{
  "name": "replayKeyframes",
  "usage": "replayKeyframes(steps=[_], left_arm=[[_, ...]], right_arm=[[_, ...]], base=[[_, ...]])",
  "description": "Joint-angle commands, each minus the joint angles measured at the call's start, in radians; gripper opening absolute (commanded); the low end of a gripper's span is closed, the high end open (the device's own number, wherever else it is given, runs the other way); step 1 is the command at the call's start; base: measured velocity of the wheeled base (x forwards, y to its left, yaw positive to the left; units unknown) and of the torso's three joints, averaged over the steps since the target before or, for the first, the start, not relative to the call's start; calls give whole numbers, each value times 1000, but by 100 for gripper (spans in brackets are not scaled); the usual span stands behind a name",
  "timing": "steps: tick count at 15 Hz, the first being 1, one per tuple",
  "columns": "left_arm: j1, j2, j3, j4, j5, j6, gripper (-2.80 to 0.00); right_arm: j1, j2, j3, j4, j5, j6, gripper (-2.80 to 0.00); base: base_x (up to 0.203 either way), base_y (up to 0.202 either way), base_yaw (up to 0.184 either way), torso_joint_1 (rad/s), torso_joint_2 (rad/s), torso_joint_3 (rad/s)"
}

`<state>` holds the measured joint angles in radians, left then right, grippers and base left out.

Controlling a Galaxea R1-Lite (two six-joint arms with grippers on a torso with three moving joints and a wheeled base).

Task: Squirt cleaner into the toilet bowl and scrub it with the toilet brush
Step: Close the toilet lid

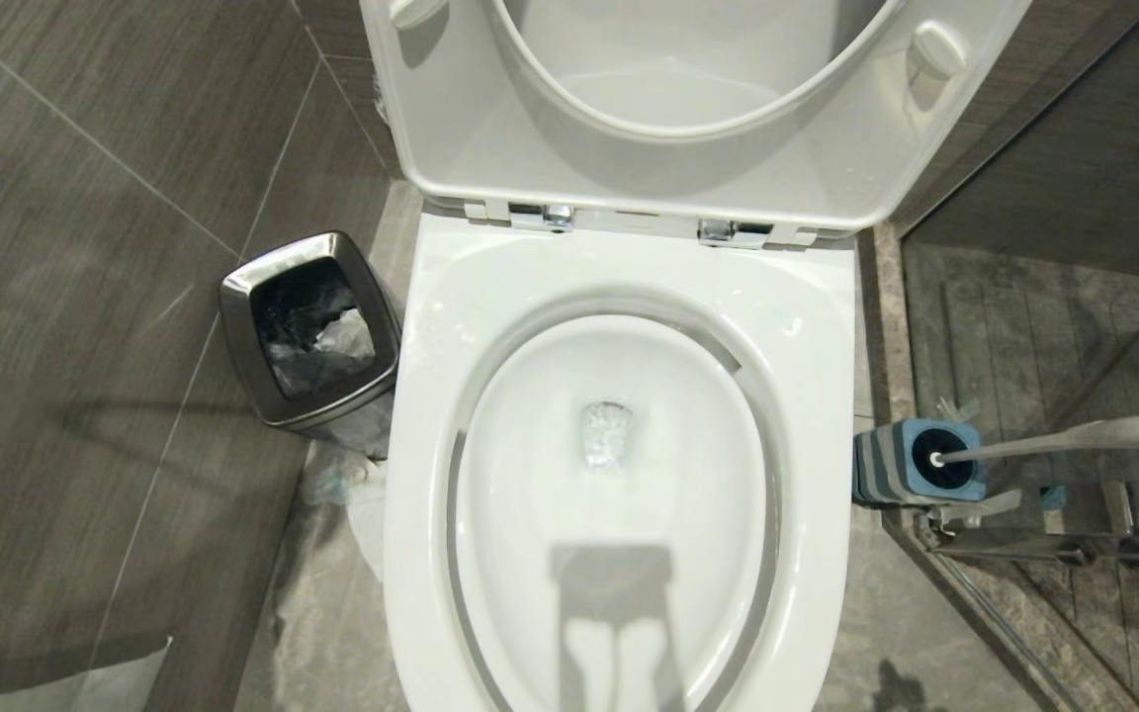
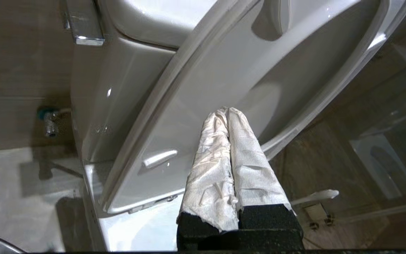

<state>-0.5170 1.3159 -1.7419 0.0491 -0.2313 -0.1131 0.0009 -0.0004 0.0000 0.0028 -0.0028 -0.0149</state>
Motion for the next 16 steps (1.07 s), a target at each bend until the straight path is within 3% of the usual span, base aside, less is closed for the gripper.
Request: replayKeyframes(steps=[1,5,16], left_arm=[[2,14,4,11,1,14,-280],[0,28,5,76,13,107,-280],[45,63,32,48,15,107,-280]], right_arm=[[1,0,1,0,0,0,-280],[-1,0,2,0,0,0,-280],[0,0,2,0,0,0,-280]], base=[[0,0,0,0,0,0],[0,0,0,0,0,0],[0,0,0,0,0,0]])
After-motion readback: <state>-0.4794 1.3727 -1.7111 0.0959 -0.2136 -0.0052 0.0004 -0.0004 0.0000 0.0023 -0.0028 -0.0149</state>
